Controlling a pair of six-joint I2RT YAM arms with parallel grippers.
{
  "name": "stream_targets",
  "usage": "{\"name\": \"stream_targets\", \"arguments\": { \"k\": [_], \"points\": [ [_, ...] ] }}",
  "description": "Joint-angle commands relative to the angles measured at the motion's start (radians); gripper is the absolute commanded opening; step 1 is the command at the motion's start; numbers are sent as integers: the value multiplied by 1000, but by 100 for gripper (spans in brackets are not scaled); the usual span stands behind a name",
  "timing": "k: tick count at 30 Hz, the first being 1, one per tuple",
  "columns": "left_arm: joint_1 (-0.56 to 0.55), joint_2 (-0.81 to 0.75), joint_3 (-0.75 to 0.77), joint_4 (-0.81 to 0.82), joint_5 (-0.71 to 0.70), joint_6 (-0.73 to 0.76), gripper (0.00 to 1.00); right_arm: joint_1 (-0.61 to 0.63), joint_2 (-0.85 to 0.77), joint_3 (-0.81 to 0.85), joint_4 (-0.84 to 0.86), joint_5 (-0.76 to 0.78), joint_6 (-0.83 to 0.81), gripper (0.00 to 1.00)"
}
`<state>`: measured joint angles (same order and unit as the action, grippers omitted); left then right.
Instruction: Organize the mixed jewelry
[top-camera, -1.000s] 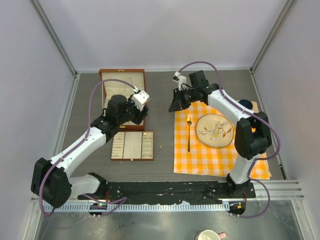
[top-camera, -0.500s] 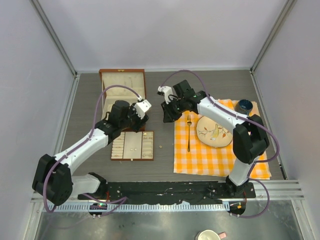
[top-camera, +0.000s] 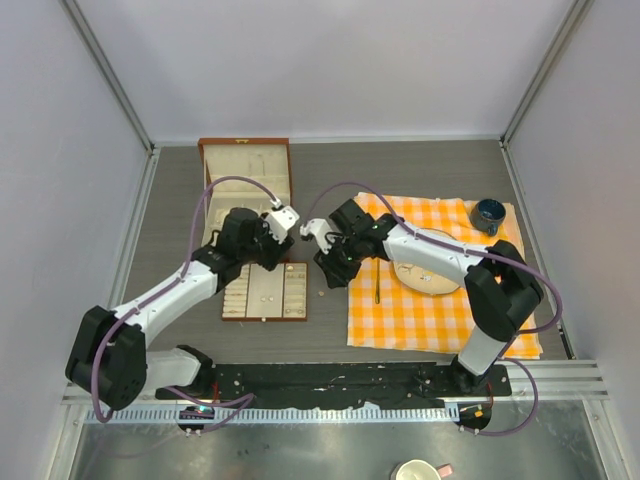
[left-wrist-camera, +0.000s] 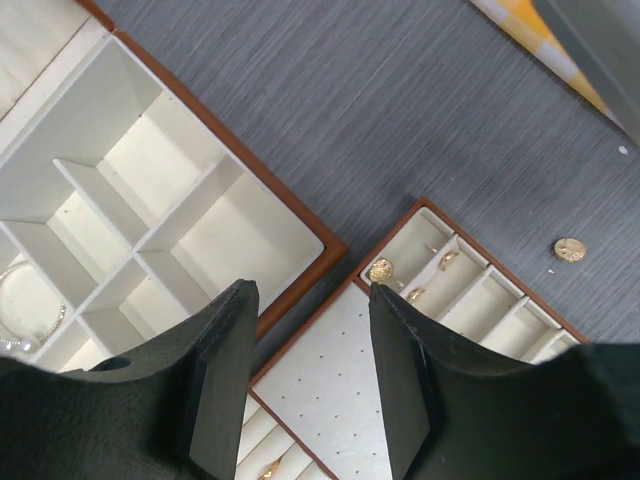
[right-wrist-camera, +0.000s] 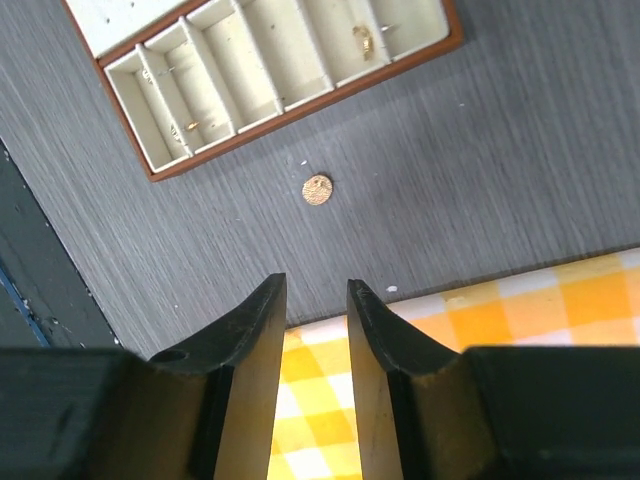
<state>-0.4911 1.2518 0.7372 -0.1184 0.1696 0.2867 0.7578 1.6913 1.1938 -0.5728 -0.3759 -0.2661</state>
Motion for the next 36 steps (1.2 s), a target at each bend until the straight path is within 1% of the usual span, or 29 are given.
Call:
{"name": "stream_targets", "arguments": {
  "k": [1, 7, 12, 17, 19, 25, 36],
  "points": [
    [46, -46, -16, 65, 4, -29, 53, 47, -51, -28, 50, 20, -35, 37],
    [155, -95, -19, 43, 39, -52, 54, 92, -33, -56, 113, 57, -22, 40],
    [203, -109, -24, 33, 57, -69, 54, 129, 1, -53, 151, 103, -5, 41],
    [255, -114, -13, 26, 79, -101, 56, 136, 36, -33, 180, 161, 10, 41],
    [279, -117, -10, 26, 84, -113, 59, 140, 48, -28, 186, 181, 13, 41],
    [322, -118, 1, 23, 90, -124, 61, 143, 80, -14, 198, 200, 22, 41],
    [339, -114, 2, 29, 100, -127, 62, 147, 113, 3, 212, 181, 31, 41]
  ]
}}
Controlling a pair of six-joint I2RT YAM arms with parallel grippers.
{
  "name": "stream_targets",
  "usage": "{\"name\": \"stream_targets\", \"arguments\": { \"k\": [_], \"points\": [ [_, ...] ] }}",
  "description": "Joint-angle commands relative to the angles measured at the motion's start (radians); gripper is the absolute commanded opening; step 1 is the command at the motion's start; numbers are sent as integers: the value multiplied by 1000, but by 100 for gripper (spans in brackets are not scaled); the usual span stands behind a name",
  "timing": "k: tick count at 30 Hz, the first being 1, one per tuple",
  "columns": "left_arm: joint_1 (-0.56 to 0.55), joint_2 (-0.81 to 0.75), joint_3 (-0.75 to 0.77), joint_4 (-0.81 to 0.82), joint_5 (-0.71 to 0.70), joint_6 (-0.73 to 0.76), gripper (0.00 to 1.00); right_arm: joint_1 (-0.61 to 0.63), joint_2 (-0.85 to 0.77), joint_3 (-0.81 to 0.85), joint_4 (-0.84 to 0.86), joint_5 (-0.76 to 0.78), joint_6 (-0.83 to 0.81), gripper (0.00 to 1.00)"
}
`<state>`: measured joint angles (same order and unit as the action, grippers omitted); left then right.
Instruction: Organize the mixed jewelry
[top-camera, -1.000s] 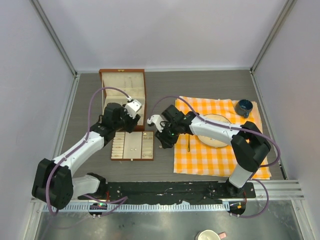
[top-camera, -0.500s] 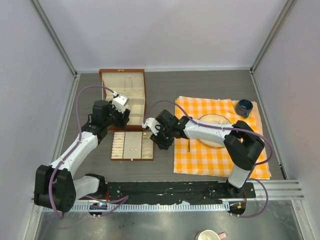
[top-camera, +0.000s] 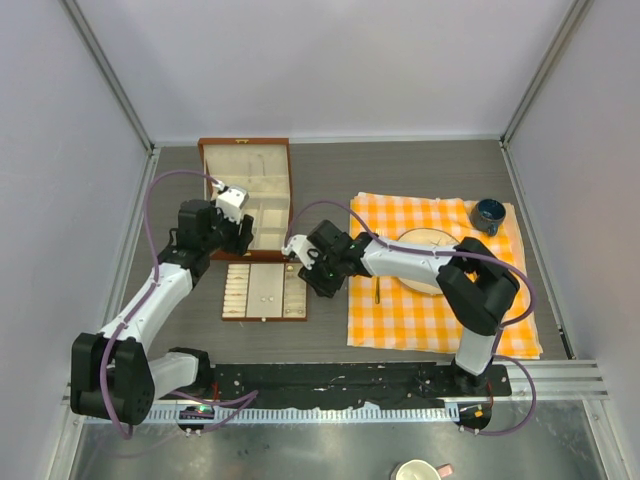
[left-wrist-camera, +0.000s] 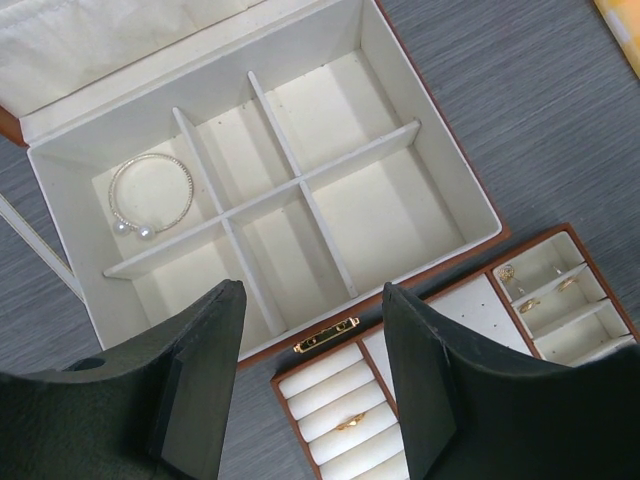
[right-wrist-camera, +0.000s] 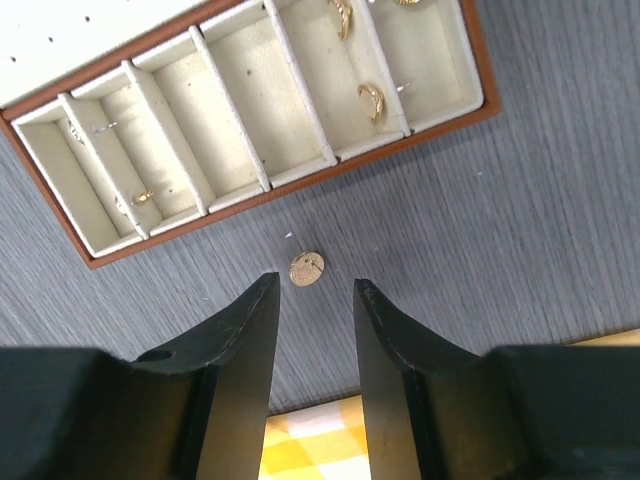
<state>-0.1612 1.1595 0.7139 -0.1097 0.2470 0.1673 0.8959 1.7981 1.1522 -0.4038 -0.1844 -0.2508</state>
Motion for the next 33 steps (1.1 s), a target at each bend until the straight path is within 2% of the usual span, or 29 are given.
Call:
{"name": "stream_targets", "arguments": {
  "k": [1, 33],
  "points": [
    [11, -20, 25, 22, 24, -8, 62, 9, 7, 44, 45, -15, 18, 41],
    [26, -20, 13, 50, 44, -22, 63, 25, 55, 50, 52, -1, 15, 39]
  ]
}}
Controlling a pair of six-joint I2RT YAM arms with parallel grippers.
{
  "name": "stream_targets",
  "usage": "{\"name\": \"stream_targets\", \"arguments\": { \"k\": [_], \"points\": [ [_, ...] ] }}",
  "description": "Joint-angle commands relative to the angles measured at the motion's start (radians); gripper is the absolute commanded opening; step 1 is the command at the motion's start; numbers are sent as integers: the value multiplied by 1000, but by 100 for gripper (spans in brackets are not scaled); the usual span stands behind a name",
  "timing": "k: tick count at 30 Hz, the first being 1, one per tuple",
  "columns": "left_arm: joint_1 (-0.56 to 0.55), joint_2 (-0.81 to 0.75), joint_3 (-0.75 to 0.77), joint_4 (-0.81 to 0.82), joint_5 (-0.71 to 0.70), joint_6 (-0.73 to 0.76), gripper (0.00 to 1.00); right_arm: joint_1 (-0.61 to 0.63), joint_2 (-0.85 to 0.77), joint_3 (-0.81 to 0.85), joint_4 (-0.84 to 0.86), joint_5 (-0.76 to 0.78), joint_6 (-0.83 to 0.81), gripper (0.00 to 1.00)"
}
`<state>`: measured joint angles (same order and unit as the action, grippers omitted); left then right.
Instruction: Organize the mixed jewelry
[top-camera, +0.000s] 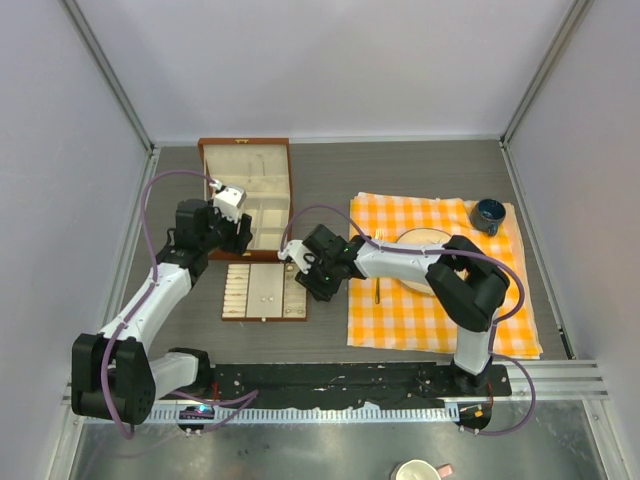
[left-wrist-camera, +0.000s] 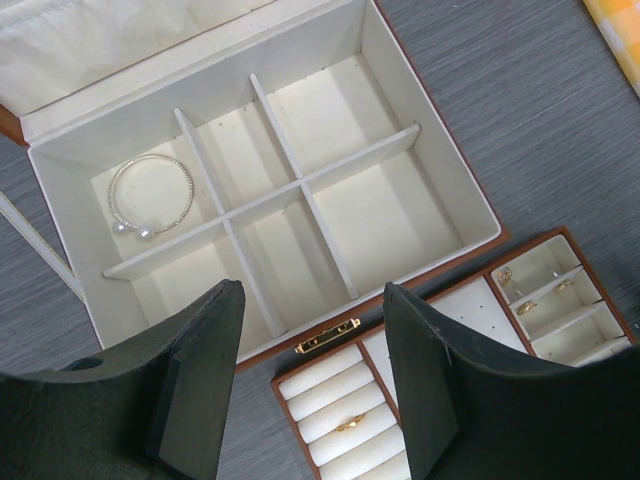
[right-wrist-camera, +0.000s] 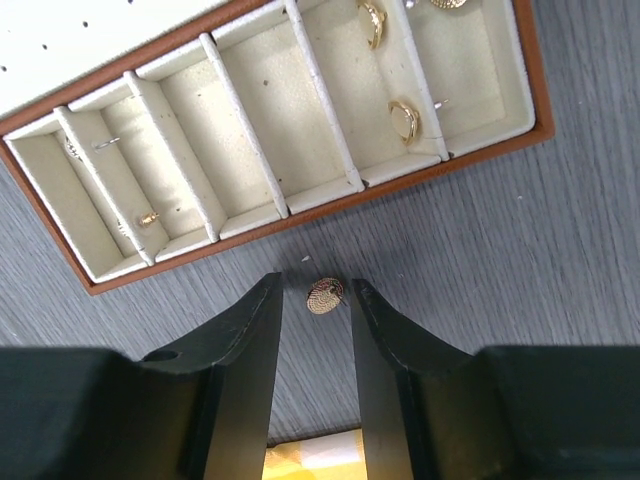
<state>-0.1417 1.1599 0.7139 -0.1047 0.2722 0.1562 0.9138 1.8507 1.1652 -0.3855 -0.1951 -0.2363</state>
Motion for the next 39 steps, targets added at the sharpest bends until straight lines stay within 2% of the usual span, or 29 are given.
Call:
{"name": "stream_targets", "arguments": {
  "k": [1, 18, 25, 31, 39],
  "points": [
    [7, -19, 12, 46, 19, -10, 63, 8, 2, 37, 34, 10, 0, 39],
    [7, -19, 10, 42, 22, -4, 63, 16, 10, 40, 27, 42, 3, 27],
    [16, -17, 13, 40, 24, -12, 63, 16, -4, 45, 10, 45, 0, 12],
    [34, -17, 22, 43, 42, -38, 63, 16, -36, 86, -24, 60, -14, 3],
    [76, -23, 21, 45, 73, -64, 64, 16, -74, 168, -73, 80, -35, 1]
  ]
}}
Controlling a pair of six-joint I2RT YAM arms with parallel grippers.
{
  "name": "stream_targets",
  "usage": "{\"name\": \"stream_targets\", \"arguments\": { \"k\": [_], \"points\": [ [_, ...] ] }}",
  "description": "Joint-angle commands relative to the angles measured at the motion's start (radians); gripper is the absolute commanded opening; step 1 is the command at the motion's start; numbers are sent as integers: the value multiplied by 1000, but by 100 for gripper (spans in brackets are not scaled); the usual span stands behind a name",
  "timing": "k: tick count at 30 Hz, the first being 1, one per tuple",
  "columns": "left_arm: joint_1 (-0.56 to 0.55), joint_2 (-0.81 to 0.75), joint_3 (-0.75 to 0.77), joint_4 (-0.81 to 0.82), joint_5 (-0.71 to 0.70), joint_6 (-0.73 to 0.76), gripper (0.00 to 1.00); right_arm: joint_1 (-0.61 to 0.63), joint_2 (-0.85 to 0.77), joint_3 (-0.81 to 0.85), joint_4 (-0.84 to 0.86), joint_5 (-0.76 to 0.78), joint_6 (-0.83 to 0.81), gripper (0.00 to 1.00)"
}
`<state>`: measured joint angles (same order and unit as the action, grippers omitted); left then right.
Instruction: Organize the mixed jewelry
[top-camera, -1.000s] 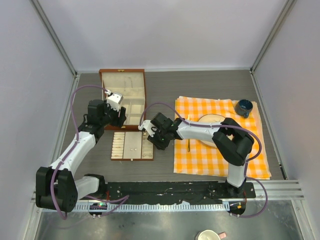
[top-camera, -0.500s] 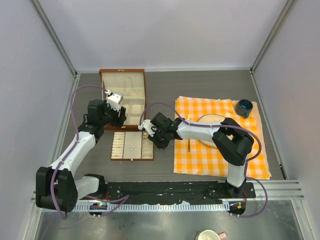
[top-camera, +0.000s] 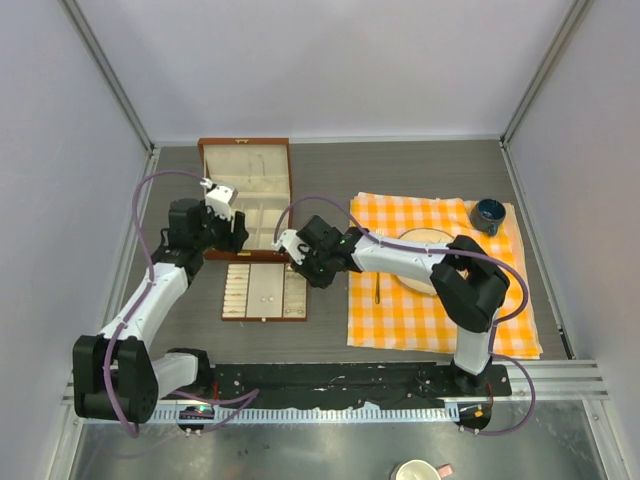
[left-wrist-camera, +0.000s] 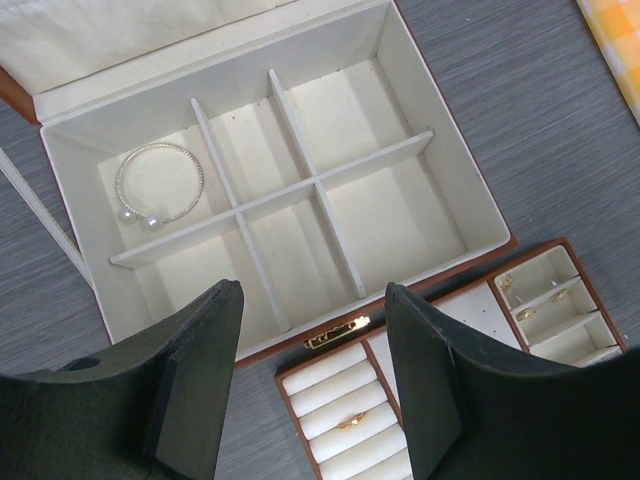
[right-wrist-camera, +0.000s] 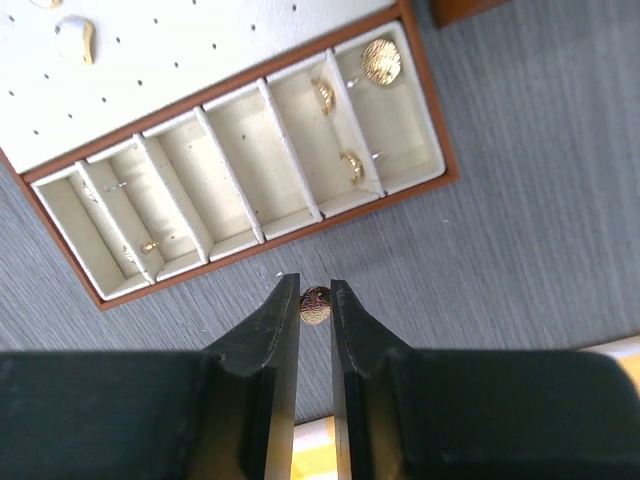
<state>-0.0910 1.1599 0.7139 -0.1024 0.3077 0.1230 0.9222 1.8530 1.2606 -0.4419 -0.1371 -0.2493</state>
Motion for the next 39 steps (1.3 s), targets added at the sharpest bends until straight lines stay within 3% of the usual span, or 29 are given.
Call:
{"name": "stream_targets", "arguments": {
  "k": [1, 8, 21, 39],
  "points": [
    [30, -22, 22, 43, 44, -34, 64, 9, -78, 80, -23, 22, -22, 1],
    [86, -28, 22, 49, 93, -72, 70, 7, -86, 143, -47, 33, -31, 1],
    [289, -16, 30, 61, 222, -146, 82, 6, -17, 249, -47, 33, -45, 1],
    [353, -34, 32, 49, 260, -140, 88, 7, 101, 304, -8, 17, -39, 1]
  ]
}}
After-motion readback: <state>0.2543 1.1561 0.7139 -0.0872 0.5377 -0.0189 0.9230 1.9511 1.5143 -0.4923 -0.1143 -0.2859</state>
